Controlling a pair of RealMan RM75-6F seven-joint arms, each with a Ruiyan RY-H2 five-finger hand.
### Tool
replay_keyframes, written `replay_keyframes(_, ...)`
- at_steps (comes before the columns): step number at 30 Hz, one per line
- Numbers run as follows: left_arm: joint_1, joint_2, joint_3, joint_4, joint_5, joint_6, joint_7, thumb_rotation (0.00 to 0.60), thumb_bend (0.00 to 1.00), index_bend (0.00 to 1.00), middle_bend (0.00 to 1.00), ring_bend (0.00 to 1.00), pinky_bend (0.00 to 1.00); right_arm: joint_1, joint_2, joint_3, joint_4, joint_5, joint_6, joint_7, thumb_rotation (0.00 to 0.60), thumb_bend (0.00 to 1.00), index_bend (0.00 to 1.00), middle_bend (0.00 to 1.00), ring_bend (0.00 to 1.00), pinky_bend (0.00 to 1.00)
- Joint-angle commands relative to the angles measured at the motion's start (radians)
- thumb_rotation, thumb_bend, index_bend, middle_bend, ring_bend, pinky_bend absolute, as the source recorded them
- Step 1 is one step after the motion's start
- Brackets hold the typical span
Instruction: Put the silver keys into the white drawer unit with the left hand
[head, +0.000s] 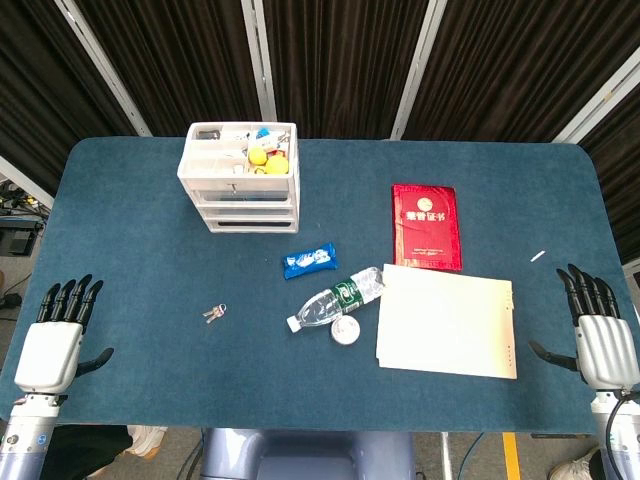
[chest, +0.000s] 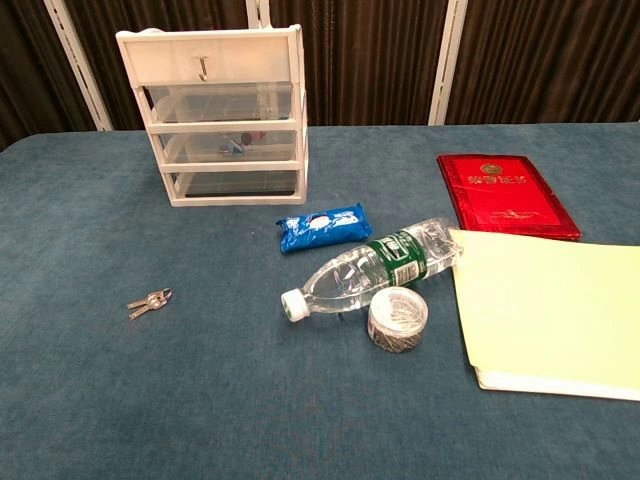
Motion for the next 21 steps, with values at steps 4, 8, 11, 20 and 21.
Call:
replay_keyframes(4, 0.008, 0.003, -0.012, -0.011, 0.001, -0.011, 0.000, 0.600, 0.15, 0.00, 0.00, 0.00, 0.00, 0.001, 0.002, 0.002, -0.002, 0.009, -0.006, -0.003, 0.600, 0.04, 0.00, 0.00, 0.00, 0.00)
replay_keyframes(8, 0.012, 0.010, -0.021, -0.017, 0.004, -0.019, 0.000, 0.600, 0.14, 0.00, 0.00, 0.00, 0.00, 0.000, 0.003, -0.001, -0.006, 0.004, -0.004, -0.009, 0.600, 0.04, 0.00, 0.00, 0.00, 0.00)
replay_keyframes(11, 0.013, 0.009, -0.026, -0.018, 0.003, -0.027, 0.000, 0.600, 0.14, 0.00, 0.00, 0.00, 0.00, -0.001, 0.003, -0.001, -0.009, 0.005, -0.003, -0.010, 0.600, 0.04, 0.00, 0.00, 0.00, 0.00)
replay_keyframes(20, 0.010, -0.007, -0.047, -0.016, -0.014, -0.063, 0.023, 0.600, 0.14, 0.00, 0.00, 0.00, 0.00, 0.000, 0.005, 0.000, -0.004, 0.010, -0.009, -0.006, 0.600, 0.04, 0.00, 0.00, 0.00, 0.00)
replay_keyframes(21, 0.008, -0.010, -0.056, -0.022, -0.021, -0.066, 0.030, 0.600, 0.15, 0.00, 0.00, 0.00, 0.00, 0.000, 0.006, 0.001, -0.005, 0.011, -0.010, -0.003, 0.600, 0.04, 0.00, 0.00, 0.00, 0.00)
